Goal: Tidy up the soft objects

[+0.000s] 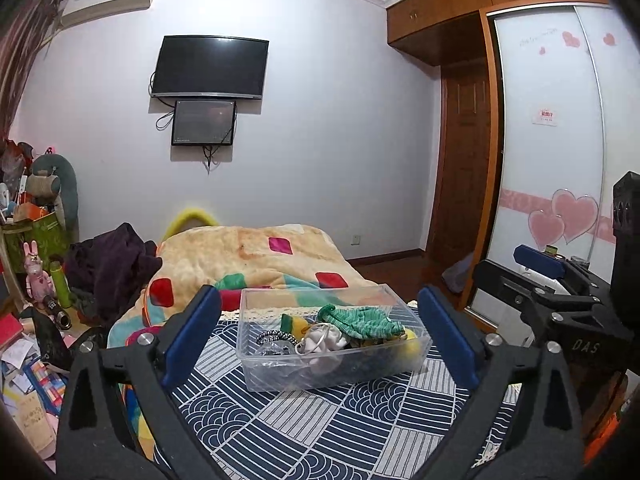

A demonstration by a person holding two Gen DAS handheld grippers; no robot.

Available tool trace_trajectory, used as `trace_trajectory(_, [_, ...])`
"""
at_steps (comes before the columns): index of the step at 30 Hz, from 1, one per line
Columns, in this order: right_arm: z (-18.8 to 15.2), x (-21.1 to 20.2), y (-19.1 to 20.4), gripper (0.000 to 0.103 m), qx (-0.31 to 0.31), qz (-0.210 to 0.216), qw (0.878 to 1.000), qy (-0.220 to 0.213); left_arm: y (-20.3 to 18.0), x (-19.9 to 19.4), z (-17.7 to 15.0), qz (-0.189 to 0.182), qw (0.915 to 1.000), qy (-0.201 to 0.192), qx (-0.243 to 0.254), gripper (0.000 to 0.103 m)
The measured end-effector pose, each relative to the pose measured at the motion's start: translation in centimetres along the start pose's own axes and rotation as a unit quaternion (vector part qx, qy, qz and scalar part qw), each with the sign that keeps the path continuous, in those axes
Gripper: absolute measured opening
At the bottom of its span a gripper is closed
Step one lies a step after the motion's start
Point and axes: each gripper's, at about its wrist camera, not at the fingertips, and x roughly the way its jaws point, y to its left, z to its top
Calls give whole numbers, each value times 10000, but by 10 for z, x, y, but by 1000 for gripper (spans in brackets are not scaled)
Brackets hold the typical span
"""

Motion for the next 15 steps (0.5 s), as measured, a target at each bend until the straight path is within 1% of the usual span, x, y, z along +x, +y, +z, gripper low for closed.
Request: trace_trajectory(15, [0,-2,-3,103,56,31,10000,38,-5,-3,-2,88,9999,-25,89,101])
